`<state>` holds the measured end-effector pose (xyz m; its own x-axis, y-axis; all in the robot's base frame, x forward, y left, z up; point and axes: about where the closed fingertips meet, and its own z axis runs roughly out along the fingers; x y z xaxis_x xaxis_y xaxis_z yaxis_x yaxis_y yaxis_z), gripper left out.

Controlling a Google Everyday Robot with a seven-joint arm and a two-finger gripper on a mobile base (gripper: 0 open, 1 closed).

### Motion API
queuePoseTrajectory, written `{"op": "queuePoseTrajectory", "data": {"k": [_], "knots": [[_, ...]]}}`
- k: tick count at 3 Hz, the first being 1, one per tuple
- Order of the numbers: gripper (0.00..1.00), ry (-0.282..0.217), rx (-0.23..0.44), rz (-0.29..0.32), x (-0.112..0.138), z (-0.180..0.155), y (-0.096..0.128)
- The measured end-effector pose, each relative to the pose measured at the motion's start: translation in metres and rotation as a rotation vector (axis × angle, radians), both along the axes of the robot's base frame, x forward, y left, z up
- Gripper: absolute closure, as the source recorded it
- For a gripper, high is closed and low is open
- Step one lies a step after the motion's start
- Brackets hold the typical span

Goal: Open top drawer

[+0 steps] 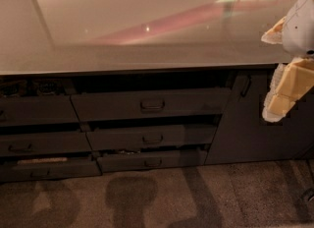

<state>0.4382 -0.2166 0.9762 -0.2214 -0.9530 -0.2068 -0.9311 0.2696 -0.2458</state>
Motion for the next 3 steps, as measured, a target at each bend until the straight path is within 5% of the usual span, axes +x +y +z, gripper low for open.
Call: {"op": "queuePoseTrajectory", "data": {"k": [3], "knots": [[0.0,0.005,0.046,0.017,0.012,0.005,0.012]]}}
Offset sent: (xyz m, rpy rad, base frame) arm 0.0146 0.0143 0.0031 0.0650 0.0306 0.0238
